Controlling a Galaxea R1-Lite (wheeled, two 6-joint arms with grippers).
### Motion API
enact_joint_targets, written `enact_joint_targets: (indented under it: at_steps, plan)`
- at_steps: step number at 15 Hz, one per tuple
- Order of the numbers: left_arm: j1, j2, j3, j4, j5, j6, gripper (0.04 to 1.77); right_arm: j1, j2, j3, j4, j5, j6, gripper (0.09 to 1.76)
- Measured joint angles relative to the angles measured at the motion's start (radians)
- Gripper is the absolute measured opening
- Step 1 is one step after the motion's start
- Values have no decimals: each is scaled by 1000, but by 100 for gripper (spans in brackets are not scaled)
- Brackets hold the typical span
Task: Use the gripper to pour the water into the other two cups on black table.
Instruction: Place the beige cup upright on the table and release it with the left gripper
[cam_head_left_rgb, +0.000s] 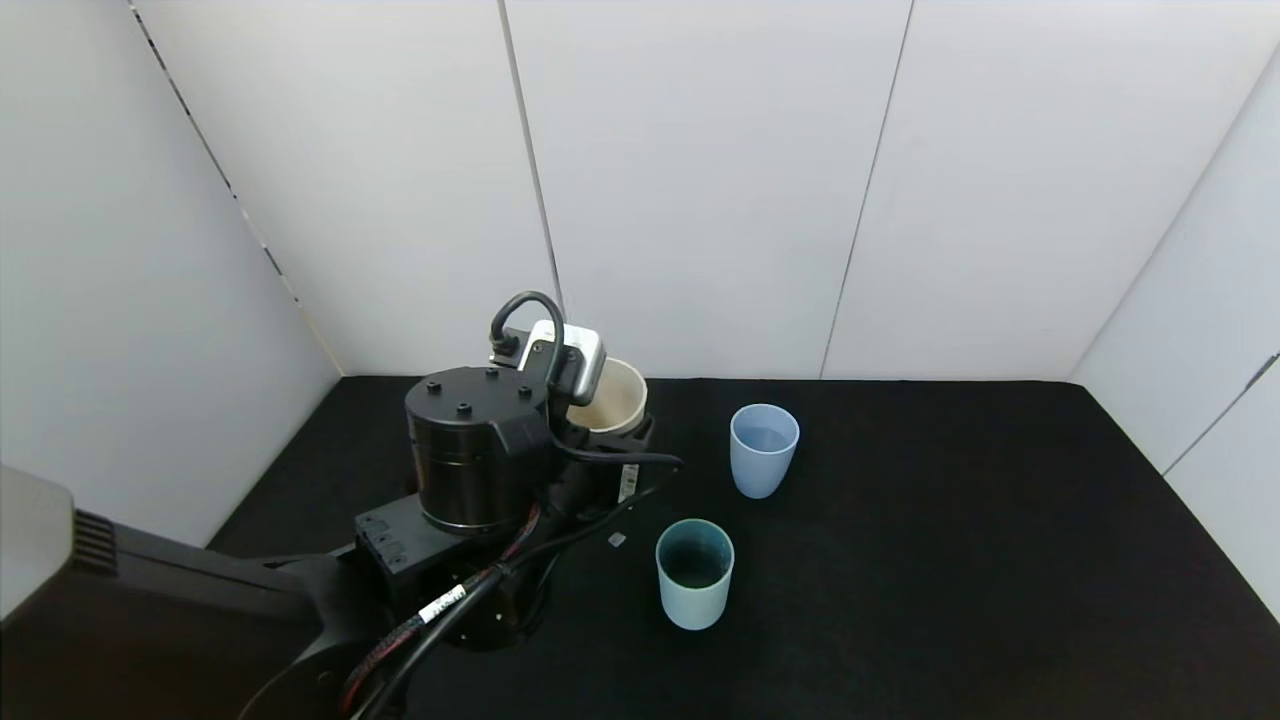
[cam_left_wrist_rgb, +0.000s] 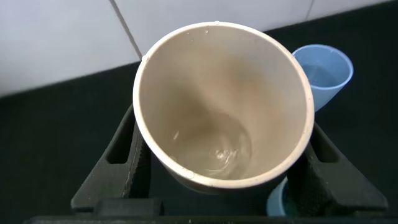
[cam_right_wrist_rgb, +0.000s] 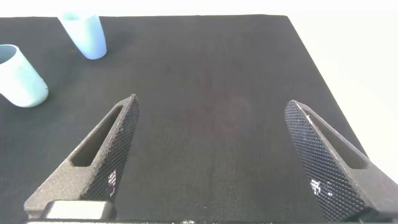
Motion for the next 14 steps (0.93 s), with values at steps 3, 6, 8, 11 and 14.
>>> enact_joint_targets:
  at_steps: [3,6,8,11,14]
  plan:
    - [36,10,0,2,-10,-97,122,0,0,0,0,0,0,171]
    - [75,34,9,0,-30,-139,122,0,0,0,0,0,0,171]
    - [90,57,15,-3,-54,-189,122,0,0,0,0,0,0,171]
    - [95,94,17,-5,-63,-219,122,0,0,0,0,0,0,171]
    - [97,131,17,-47,-75,-220,122,0,0,0,0,0,0,171]
